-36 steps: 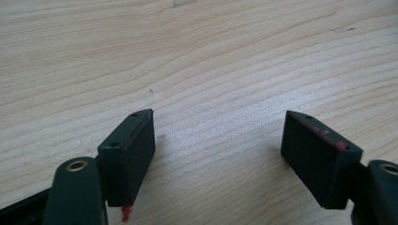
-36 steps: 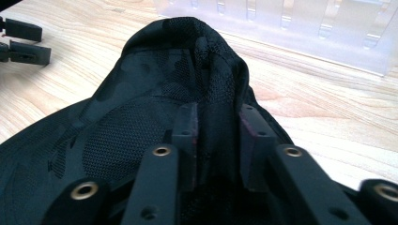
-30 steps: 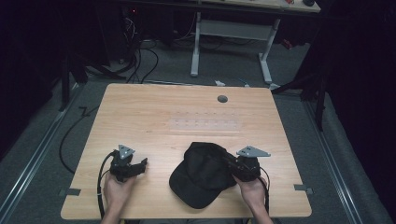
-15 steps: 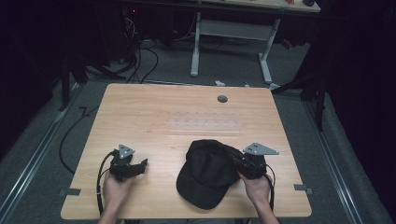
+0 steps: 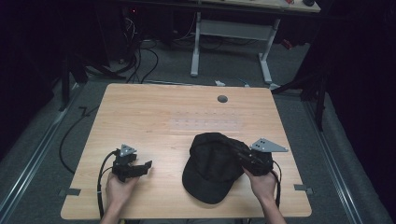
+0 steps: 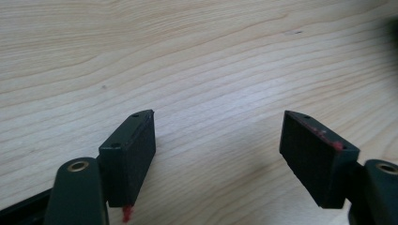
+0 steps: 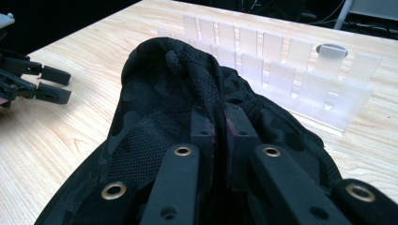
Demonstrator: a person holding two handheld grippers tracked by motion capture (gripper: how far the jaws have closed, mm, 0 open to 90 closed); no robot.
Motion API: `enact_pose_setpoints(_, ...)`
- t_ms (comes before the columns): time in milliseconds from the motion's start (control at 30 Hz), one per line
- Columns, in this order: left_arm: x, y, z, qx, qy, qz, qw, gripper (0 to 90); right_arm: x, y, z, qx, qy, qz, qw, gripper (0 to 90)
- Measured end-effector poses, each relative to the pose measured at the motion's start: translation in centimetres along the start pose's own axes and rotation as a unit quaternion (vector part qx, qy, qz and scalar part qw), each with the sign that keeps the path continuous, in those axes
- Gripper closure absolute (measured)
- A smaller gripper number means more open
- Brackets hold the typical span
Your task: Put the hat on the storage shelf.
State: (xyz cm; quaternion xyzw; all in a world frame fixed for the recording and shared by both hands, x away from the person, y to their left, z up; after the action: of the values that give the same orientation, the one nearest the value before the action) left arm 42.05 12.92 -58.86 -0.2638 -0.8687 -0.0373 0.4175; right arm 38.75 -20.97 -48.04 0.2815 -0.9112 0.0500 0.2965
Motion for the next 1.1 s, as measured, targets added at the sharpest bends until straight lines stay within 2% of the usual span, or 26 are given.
enact_pose_setpoints(33,0.2,-0.5,-0.2,-0.002,-0.006,0.011,0.9999,27.3,0.1,0.0,-0.1,-0.001,-0.001,-0.001,1.0000,84.2)
enact_pose_setpoints(167,1.1,-1.7,-1.0,-0.014,-0.026,0.030,0.9991,26.6,0.3,-0.1,-0.5,0.000,-0.007,0.000,1.0000,84.1)
enact_pose_setpoints(367,2.1,-3.9,-2.1,-0.042,-0.039,0.068,0.9960,26.5,0.3,0.0,-1.3,0.007,-0.016,-0.003,0.9999,84.1)
enact_pose_setpoints(433,2.4,-4.8,-2.4,-0.049,-0.039,0.089,0.9940,26.5,0.2,0.1,-1.5,0.012,-0.018,-0.005,0.9998,84.1)
enact_pose_setpoints(567,2.6,-6.0,-2.8,-0.062,-0.036,0.117,0.9906,26.1,0.2,0.4,-2.1,0.023,-0.023,-0.010,0.9994,84.1)
enact_pose_setpoints(800,2.6,-8.1,-3.4,-0.083,-0.025,0.154,0.9843,25.1,0.3,1.0,-3.1,0.035,-0.034,-0.027,0.9984,84.1)
enact_pose_setpoints(933,2.4,-9.0,-3.7,-0.085,-0.018,0.175,0.9807,24.1,0.4,1.3,-3.4,0.038,-0.039,-0.039,0.9978,84.1)
enact_pose_setpoints(1033,2.3,-9.7,-4.1,-0.094,-0.009,0.183,0.9785,22.7,0.4,1.5,-3.5,0.038,-0.043,-0.049,0.9971,84.1)
enact_pose_setpoints(1100,2.2,-10.2,-4.3,-0.100,-0.007,0.194,0.9759,22.1,0.4,1.6,-3.6,0.041,-0.045,-0.055,0.9966,84.0)
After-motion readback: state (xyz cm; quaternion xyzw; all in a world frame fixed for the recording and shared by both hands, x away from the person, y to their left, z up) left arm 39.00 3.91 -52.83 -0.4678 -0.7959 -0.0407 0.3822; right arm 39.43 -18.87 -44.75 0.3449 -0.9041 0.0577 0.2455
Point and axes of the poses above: each handheld gripper's, and its own axes: x roughly backward along the jaws, z roughly out of its underside, y roughly to its left, the point moved 9 cm from there along -x, roughly forward along the jaws, and after that the axes turned 5 degrees about y, right-handed, at the moved point
